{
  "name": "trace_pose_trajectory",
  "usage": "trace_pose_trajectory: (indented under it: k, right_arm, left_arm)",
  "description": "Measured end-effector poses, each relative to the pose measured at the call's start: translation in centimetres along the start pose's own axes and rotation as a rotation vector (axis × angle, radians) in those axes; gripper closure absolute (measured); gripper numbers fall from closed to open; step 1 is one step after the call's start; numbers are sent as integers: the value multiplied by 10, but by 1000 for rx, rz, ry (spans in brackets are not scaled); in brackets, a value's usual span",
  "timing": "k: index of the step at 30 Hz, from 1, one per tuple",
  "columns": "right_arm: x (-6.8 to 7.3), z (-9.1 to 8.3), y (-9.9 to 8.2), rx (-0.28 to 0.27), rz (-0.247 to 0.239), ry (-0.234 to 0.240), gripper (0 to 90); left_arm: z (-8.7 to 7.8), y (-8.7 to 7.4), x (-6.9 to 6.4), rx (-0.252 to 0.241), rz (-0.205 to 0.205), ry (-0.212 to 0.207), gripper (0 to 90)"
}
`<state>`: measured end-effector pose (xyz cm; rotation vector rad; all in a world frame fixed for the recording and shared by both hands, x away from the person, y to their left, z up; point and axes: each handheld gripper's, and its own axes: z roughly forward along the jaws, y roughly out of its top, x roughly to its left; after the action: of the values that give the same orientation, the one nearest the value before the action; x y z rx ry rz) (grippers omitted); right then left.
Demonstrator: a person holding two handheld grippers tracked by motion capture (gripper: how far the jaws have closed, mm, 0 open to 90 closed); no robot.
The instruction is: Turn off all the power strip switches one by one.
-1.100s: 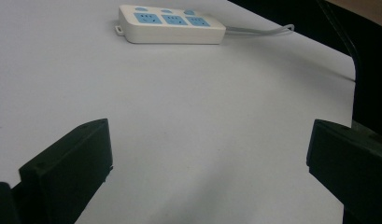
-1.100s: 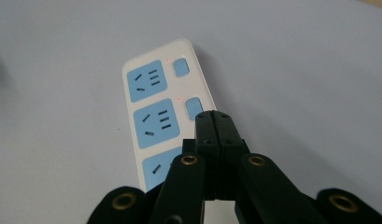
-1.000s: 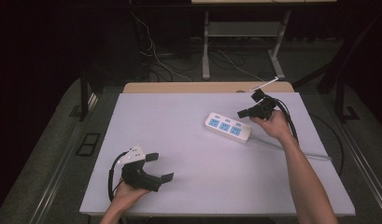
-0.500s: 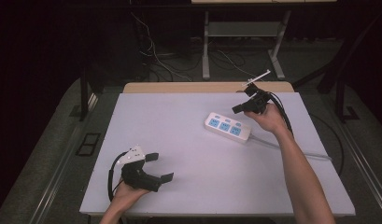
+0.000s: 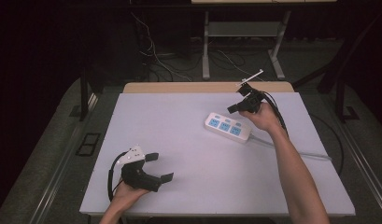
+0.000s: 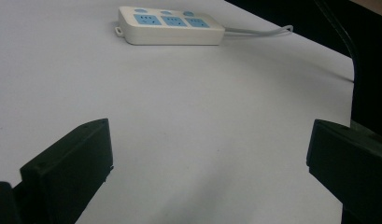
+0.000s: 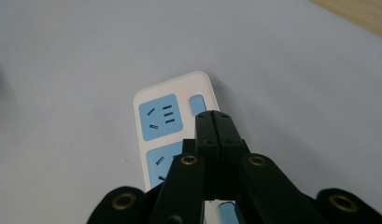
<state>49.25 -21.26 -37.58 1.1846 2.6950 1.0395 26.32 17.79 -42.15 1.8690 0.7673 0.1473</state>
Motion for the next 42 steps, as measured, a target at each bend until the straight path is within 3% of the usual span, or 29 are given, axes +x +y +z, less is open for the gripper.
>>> trace_pose_trajectory:
  k: [27,34,42]
  right_arm:
    - [-2,34,-9,95,2,1,900]
    - [-6,34,-13,63,26,17,900]
    - [-5,34,-14,63,13,6,900]
  left_arm:
    - [-1,0,0,-2,1,1,0]
    - [-1,0,0,-4,2,2,0]
    - [-1,0,0,-1,4,3,0]
